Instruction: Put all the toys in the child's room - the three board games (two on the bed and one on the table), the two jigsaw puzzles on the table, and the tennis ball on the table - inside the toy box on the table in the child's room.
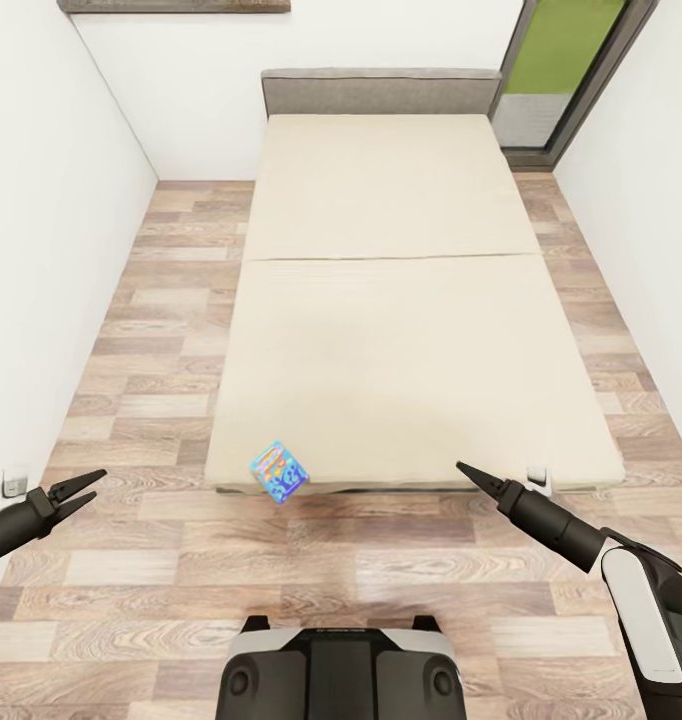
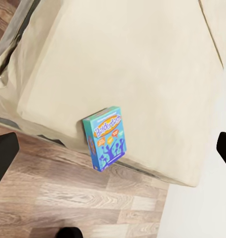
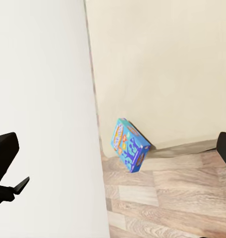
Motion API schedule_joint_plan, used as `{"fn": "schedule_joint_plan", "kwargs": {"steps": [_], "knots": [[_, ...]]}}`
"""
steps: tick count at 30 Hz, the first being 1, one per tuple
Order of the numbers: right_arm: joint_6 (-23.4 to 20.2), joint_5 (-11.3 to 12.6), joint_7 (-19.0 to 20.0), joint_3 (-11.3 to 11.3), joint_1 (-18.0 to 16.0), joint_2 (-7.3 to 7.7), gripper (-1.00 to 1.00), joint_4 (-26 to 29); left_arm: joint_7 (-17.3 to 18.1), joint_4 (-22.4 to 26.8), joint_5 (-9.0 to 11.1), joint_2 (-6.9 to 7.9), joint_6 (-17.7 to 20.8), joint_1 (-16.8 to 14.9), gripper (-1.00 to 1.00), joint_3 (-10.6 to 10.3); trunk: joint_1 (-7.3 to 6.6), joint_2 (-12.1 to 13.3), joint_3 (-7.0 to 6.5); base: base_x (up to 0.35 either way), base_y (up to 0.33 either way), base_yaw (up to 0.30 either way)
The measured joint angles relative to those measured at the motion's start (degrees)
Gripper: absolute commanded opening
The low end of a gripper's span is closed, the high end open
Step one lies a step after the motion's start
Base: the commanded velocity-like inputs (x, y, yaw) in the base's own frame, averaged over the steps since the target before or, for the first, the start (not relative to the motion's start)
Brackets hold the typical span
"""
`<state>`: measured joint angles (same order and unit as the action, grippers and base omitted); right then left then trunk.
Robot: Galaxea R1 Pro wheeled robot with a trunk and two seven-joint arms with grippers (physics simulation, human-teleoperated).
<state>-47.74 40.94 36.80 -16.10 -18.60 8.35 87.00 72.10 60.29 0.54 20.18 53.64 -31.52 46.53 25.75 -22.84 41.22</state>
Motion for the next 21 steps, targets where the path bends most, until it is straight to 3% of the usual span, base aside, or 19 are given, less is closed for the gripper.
{"fn": "schedule_joint_plan", "kwargs": {"steps": [21], "knots": [[0.01,-0.01,-0.06,0.09,0.00,0.00,1.00,0.01,0.03,0.00,0.07,-0.05,-0.26,0.00,1.00,-0.02,0.00,0.00,-1.98,0.000,0.000,0.000]]}}
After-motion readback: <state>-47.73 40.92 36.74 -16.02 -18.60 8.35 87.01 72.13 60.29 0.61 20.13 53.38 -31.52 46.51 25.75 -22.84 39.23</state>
